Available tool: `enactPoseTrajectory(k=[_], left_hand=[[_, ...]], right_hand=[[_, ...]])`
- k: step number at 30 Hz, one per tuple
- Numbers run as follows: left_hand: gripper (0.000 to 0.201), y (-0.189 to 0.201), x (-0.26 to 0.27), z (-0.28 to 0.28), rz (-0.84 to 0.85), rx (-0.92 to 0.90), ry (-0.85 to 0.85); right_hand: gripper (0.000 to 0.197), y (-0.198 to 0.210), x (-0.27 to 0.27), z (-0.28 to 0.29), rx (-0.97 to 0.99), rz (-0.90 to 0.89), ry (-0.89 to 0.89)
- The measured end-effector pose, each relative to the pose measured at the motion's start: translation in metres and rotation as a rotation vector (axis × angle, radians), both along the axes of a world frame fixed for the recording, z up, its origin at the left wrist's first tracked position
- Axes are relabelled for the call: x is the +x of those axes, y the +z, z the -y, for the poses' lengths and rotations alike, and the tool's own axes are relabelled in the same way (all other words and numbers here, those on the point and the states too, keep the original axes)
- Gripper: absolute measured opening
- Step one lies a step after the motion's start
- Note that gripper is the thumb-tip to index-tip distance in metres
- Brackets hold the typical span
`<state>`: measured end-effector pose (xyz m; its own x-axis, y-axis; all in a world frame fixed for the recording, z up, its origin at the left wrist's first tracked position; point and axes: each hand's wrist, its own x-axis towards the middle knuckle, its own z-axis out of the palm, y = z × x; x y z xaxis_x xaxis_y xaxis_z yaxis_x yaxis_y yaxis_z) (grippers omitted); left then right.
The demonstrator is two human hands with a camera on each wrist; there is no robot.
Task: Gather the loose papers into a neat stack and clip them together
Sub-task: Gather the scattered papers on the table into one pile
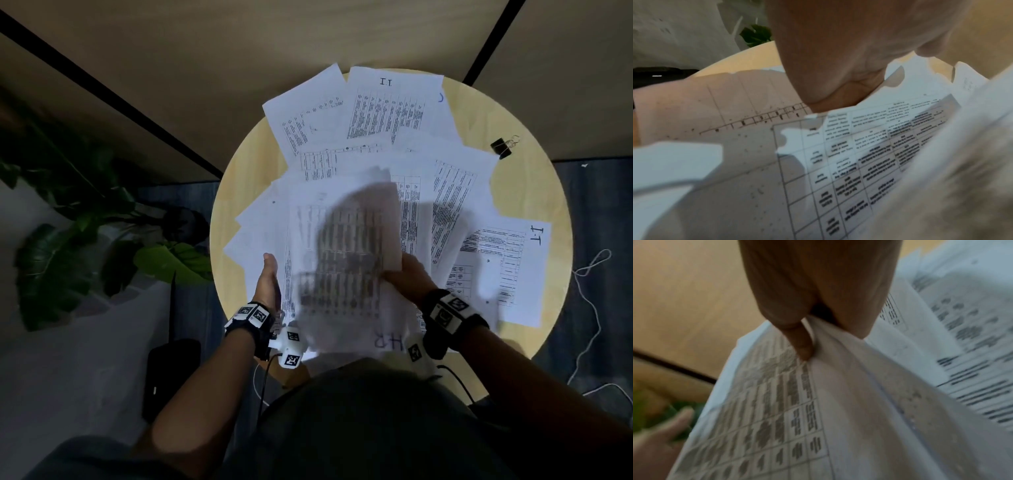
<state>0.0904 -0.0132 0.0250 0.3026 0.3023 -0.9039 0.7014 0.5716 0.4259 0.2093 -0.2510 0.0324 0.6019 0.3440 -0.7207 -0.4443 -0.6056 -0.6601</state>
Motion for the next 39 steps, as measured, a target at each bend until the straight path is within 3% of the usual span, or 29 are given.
enactPoseTrajectory(k=[3,5,10,12,14,17,20,22,24,28,33,36,39], left_hand=[[0.093,-0.009,0.000,-0.001,0.037,-0.002,-0.019],[0.104,-0.012,-0.001,0.000,0.004,0.083,-0.121],[0.089,-0.023,0.001,0.001,-0.137,0.223,-0.359],[0.049,-0.025,0.003,0.002,-0.161,0.329,-0.353],[0.030,-0.022,0.005,0.002,-0.170,0.371,-0.295],[0.030,-0.021,0.002,-0.010,-0.162,0.498,-0.184],[0.034,-0.021,-0.009,-0.025,-0.266,0.648,-0.116],[0.032,-0.024,-0.016,-0.035,-0.330,0.747,-0.095],[0.035,-0.014,-0.017,-0.041,-0.364,0.792,-0.062],[0.047,-0.007,-0.019,-0.045,-0.476,0.761,-0.110],[0.036,-0.013,-0.025,-0.034,-0.427,0.704,-0.254],[0.033,-0.011,-0.024,-0.032,-0.388,0.678,-0.281],[0.028,-0.014,-0.026,-0.034,-0.340,0.645,-0.247]], right_hand=[[0.038,-0.010,0.001,0.004,-0.167,0.141,0.060],[0.038,-0.016,0.001,0.001,-0.174,0.127,0.083],[0.047,-0.029,-0.009,-0.019,-0.041,-0.004,0.164],[0.047,-0.034,-0.015,-0.026,0.024,-0.100,0.140],[0.047,-0.041,-0.014,-0.026,0.030,-0.070,0.044],[0.035,-0.043,0.001,-0.013,-0.093,0.212,-0.170],[0.046,-0.047,0.026,0.009,-0.400,0.503,-0.261],[0.062,-0.049,0.040,0.019,-0.475,0.419,-0.326],[0.072,-0.048,0.049,0.023,-0.368,0.291,-0.363],[0.067,-0.046,0.054,0.015,-0.226,0.243,-0.197],[0.069,-0.044,0.050,-0.013,-0.086,0.250,-0.038],[0.051,-0.044,0.042,-0.028,-0.114,0.172,0.035],[0.036,-0.036,0.041,-0.031,-0.208,0.218,0.075]])
